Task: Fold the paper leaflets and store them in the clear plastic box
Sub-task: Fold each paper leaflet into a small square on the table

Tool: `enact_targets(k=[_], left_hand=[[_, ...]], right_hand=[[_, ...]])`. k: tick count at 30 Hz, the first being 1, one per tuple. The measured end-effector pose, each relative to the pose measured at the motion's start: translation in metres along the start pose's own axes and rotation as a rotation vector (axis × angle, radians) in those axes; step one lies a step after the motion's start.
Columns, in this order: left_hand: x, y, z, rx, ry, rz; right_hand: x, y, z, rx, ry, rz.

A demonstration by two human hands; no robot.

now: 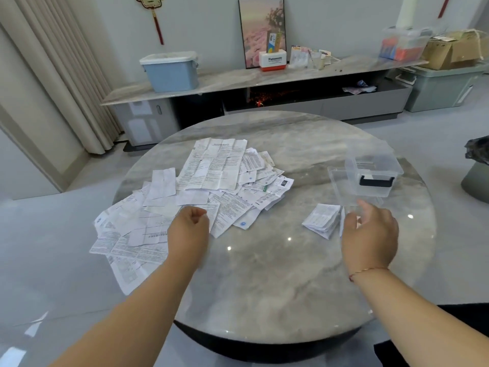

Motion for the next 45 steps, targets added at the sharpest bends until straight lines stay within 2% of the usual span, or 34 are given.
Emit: enact_targets(k=[2,4,6,8,11,14,16,19,21,23,25,26,28,30,32,35,37,41,43,45], left_hand=[[0.004,0.024,-0.012,-0.073,0.151,0.049],[0.015,0.052,-0.022,-0.117,0.307,0.091],[0.026,0.081,-0.03,-0.121,0.44,0.088],[0.036,0.108,-0.032,-0.057,0.569,0.065],[0.05,0.141,-0.024,0.184,0.86,0.0],[0.061,0.158,-0.011,0.388,0.917,-0.064],[0.065,0.167,-0.006,0.392,0.944,-0.045],[0.059,0.169,-0.012,0.283,0.95,-0.01],[0.043,0.154,-0.015,0.118,0.942,0.21],[0.023,0.121,-0.012,-0.015,0.814,0.491],[0.011,0.079,0.001,0.036,0.748,0.767],[0.009,0.056,0.01,0.11,0.752,0.869],[0.008,0.009,0.03,0.271,0.757,1.036],[0.007,-0.033,0.043,0.429,0.725,1.145],[0.007,-0.06,0.049,0.536,0.6,1.086],[0.004,-0.083,0.041,0.586,0.242,0.691],[0.009,-0.091,0.038,0.522,0.111,0.493],[0.026,-0.094,0.044,0.377,0.077,0.282],[0.026,-0.099,0.044,0.269,0.13,0.262],[0.02,-0.107,0.042,0.187,0.297,0.52]], right_hand=[[0.026,-0.026,0.015,0.121,0.045,-0.246],[0.046,-0.053,0.033,0.356,0.105,-0.36],[0.056,-0.07,0.048,0.603,0.152,-0.378],[0.056,-0.077,0.061,0.772,0.206,-0.318],[0.05,-0.075,0.077,0.853,0.236,-0.194],[0.046,-0.072,0.085,0.879,0.206,-0.176],[0.045,-0.07,0.088,0.89,0.211,-0.167],[0.044,-0.068,0.091,0.902,0.211,-0.147],[0.044,-0.067,0.091,0.921,0.206,-0.128],[0.044,-0.067,0.089,0.937,0.228,-0.11],[0.045,-0.067,0.084,0.899,0.241,-0.124],[0.047,-0.068,0.08,0.858,0.224,-0.17],[0.048,-0.071,0.07,0.803,0.132,-0.367],[0.048,-0.077,0.062,0.833,0.021,-0.586],[0.044,-0.079,0.059,0.926,0.023,-0.675],[0.033,-0.074,0.048,1.025,0.074,-0.573],[0.026,-0.07,0.039,1.059,0.124,-0.451],[0.023,-0.074,0.031,1.115,0.216,-0.261],[0.021,-0.076,0.034,1.076,0.145,-0.235],[0.019,-0.078,0.035,1.049,0.149,-0.154]])
Point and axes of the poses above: each hand's wrist, its own y-axis towards the middle knuckle, its own z-axis out of the palm, x = y × z, the point moved 3 cm from there along y, towards the middle knuckle, and after that the axes turned 5 degrees about x, right-handed, at the moved point
